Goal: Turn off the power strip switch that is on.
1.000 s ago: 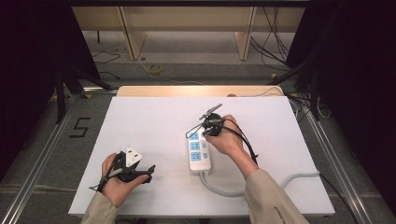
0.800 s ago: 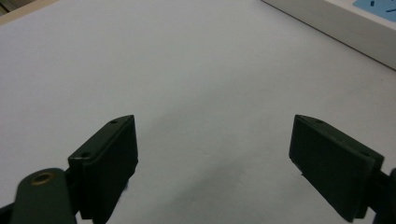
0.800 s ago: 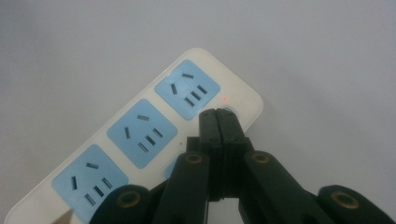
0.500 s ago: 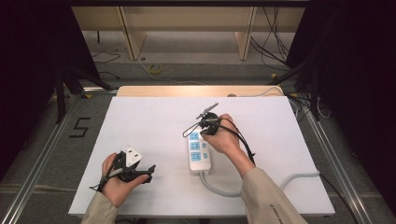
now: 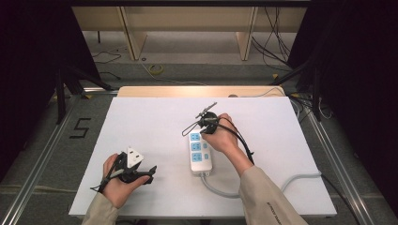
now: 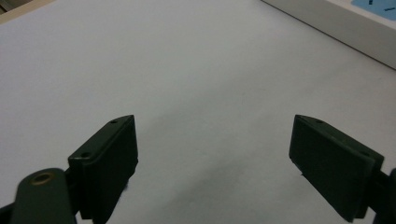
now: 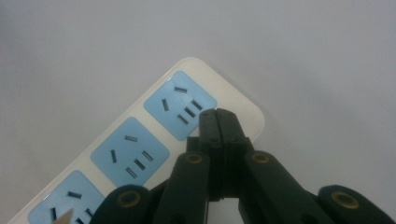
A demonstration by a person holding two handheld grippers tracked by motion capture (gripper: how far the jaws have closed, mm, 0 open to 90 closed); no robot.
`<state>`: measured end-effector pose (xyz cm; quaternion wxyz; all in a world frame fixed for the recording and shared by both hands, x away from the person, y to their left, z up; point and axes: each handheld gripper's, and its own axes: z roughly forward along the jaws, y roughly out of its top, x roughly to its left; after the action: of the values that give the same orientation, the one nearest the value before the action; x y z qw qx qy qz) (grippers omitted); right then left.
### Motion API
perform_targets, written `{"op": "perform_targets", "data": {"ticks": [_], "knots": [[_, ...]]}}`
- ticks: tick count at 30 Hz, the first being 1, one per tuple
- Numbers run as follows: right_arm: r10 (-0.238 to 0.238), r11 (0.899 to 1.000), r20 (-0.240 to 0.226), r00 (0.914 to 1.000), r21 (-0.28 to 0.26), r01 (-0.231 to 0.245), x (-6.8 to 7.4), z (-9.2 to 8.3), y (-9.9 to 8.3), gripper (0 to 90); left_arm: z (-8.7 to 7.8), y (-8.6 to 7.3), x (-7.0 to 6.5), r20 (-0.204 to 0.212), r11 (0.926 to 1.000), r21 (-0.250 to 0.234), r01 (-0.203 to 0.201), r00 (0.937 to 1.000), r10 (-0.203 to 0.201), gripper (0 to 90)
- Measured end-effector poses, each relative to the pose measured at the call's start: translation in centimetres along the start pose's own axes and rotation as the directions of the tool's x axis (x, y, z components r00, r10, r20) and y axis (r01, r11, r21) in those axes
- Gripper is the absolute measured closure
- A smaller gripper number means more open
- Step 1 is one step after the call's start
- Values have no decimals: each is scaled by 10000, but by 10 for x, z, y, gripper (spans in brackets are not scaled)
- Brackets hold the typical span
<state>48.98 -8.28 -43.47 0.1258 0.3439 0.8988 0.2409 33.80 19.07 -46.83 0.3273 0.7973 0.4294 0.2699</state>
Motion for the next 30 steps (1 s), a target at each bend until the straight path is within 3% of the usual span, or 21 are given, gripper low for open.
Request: {"op": "perform_targets", "data": {"ticks": [30], "knots": [[71, 9997, 113, 9999, 214, -73, -2, 10, 3, 900, 0, 0, 0, 9, 10000, -14, 13, 10000, -13, 151]]}}
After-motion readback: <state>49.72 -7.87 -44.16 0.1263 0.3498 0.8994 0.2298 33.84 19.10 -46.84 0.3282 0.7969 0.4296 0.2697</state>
